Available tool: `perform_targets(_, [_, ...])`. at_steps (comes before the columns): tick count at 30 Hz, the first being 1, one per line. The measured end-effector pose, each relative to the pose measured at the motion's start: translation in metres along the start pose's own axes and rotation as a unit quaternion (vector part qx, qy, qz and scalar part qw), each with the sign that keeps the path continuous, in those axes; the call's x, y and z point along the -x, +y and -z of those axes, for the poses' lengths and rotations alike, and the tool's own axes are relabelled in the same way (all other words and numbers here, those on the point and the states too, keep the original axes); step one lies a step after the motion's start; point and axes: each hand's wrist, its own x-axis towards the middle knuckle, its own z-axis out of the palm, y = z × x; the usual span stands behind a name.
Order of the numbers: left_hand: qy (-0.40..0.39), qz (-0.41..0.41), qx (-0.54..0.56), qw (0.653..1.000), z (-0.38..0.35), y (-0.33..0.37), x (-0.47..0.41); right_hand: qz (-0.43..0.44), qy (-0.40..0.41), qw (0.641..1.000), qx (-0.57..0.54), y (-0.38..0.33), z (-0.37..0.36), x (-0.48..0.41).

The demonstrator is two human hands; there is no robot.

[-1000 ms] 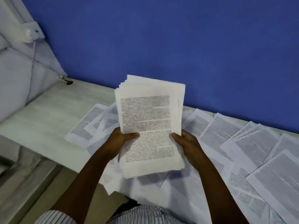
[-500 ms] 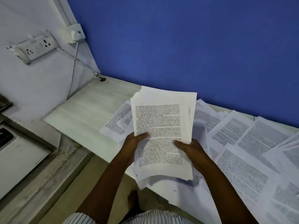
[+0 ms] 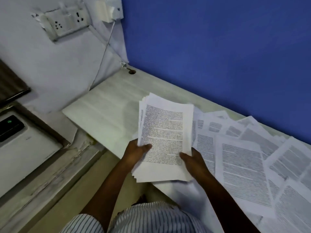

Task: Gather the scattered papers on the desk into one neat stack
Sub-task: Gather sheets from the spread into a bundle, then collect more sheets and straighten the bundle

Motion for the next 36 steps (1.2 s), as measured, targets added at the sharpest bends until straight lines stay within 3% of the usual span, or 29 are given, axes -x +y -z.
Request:
perform_targets(4, [0.055, -0.007, -0.052, 0.997, 0.074, -0.009, -0.018, -0.008, -0.066, 0.987, 0.145, -0.007, -0.078, -0.027])
perform_targets(9, [0.106, -0.023, -0.097, 0.989, 0.144, -0.005, -0.042, 0.015, -0.152, 0.974, 0.164, -0.031, -0.145, -0.060])
perform_targets(17, [0.115, 0.056, -0.216, 0.968, 0.193, -0.024, -0.091, -0.067, -0.156, 0.971, 0.167, -0.023, -0.177, -0.082])
perform_targets(20, [0.176, 0.029, -0.271, 0.946, 0.186, -0.021, -0.088, -0.110, -0.137, 0.979, 0.100, -0.019, -0.166, -0.071])
perform_targets(22, [0.199, -0.012, -0.306, 0.931, 0.176, -0.017, -0.085, -0.086, -0.105, 0.988, 0.077, -0.013, -0.151, -0.062])
perform_targets(24, [0.177, -0.034, -0.315, 0.932, 0.159, -0.017, -0.084, -0.002, -0.030, 0.985, 0.172, 0.000, -0.131, -0.051])
perform_targets(27, [0.090, -0.089, -0.332, 0.935, 0.117, -0.024, -0.078, 0.077, 0.100, 0.944, 0.304, 0.026, -0.105, -0.029])
perform_targets(29, [0.012, -0.118, -0.350, 0.929, 0.084, -0.030, -0.072, 0.040, 0.138, 0.905, 0.400, 0.038, -0.094, -0.017])
perform_targets(31, [-0.060, -0.143, -0.373, 0.915, 0.054, -0.040, -0.067, -0.029, 0.107, 0.870, 0.480, 0.047, -0.091, -0.010])
perform_targets(36, [-0.152, -0.163, -0.425, 0.877, 0.004, -0.035, -0.065, -0.072, 0.104, 0.858, 0.498, 0.059, -0.089, -0.004])
